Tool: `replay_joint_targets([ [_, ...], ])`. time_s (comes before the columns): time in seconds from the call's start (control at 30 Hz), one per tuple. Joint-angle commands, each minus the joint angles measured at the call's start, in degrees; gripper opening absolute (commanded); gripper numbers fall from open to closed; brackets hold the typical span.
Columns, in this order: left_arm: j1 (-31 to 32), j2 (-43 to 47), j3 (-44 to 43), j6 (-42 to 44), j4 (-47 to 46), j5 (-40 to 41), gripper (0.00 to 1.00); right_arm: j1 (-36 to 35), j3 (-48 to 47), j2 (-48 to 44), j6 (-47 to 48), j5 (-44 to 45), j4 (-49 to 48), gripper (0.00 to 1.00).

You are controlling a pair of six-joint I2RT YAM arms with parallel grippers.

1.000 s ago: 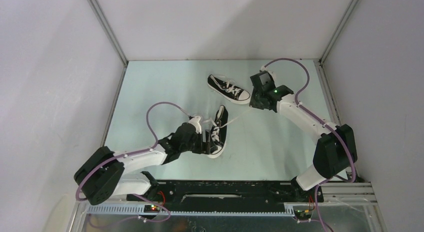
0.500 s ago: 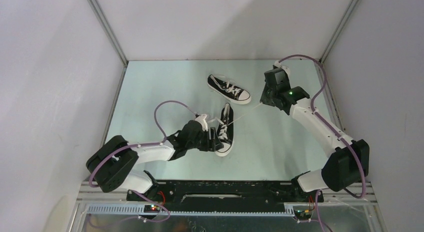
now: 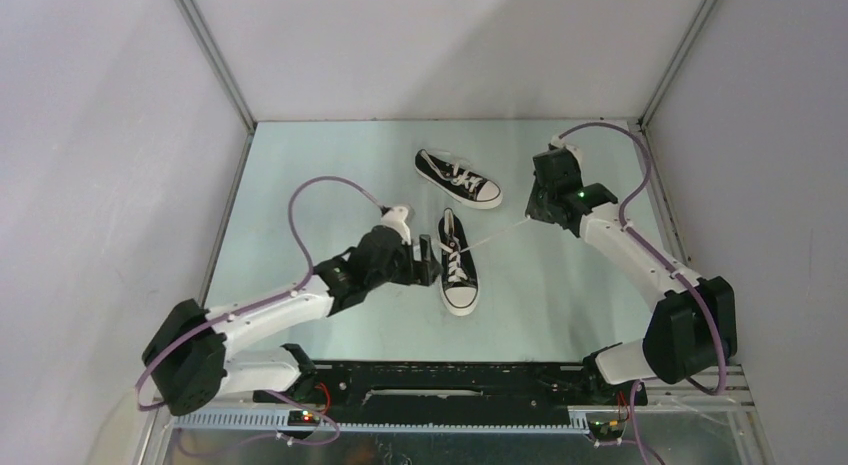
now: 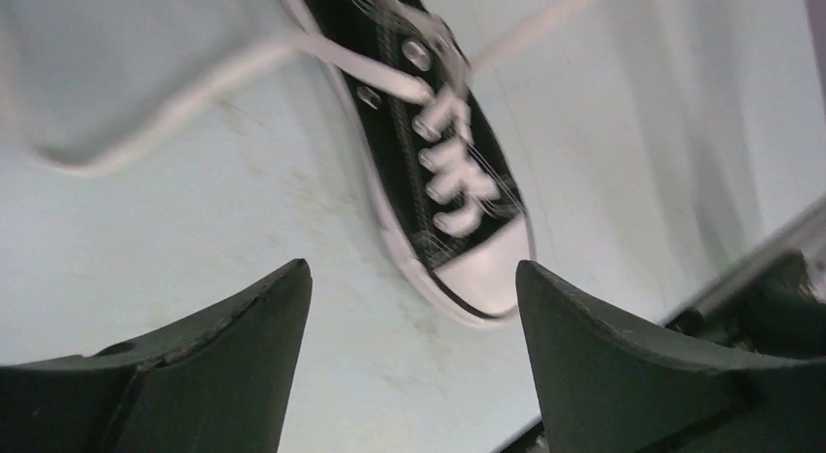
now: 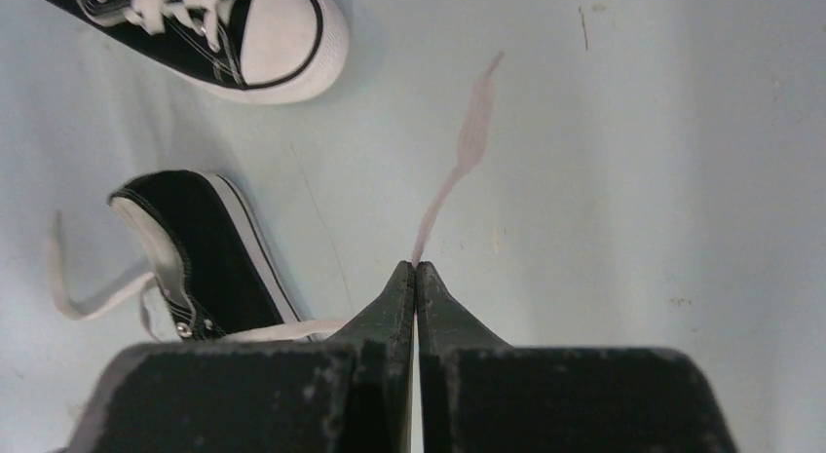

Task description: Tie the shoes

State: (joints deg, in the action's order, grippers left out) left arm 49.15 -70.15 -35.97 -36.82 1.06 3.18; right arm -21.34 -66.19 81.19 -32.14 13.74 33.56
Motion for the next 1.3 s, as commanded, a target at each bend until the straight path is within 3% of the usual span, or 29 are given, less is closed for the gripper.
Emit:
replay_joint_targets([
  [0.0,-5.26,3.46,-4.79,10.9,11.45,10.47,0.83,-1.24,3.02,-2.77,1.89,1.29,-6.53,0.0],
  [0.13,-9.08,-0.83,-8.5,19.75,13.62,14.29,0.79,-2.53,6.27,-4.3,2.21,2.84,-10.17,0.0],
  [0.4,-11.13,-11.53,-13.6,33.91,11.26,6.16,0.72,-2.53,10.84,-6.2,2.18,2.29,-14.48,0.0],
  [0.87,-12.97,-32.1,-28.09,36.47,19.98,-0.96,0.57,-2.0,12.29,-4.71,1.54,0.68,-15.96,0.0],
  [1.1,-14.56,-33.33,-27.57,35.84,23.5,-6.87,0.33,-1.54,12.68,-4.35,1.03,1.18,-16.1,0.0],
  [1.17,-14.64,-33.77,-27.61,35.63,24.84,-6.74,0.2,-1.47,12.98,-4.42,0.96,1.25,-16.25,0.0],
  [1.2,-14.71,-33.84,-27.68,35.2,25.26,-6.75,0.09,-1.34,13.23,-4.52,0.88,1.18,-16.47,0.0],
  [1.27,-14.69,-33.05,-27.04,34.18,24.85,-6.13,0.01,-1.26,13.65,-4.73,0.89,1.29,-16.77,0.0],
])
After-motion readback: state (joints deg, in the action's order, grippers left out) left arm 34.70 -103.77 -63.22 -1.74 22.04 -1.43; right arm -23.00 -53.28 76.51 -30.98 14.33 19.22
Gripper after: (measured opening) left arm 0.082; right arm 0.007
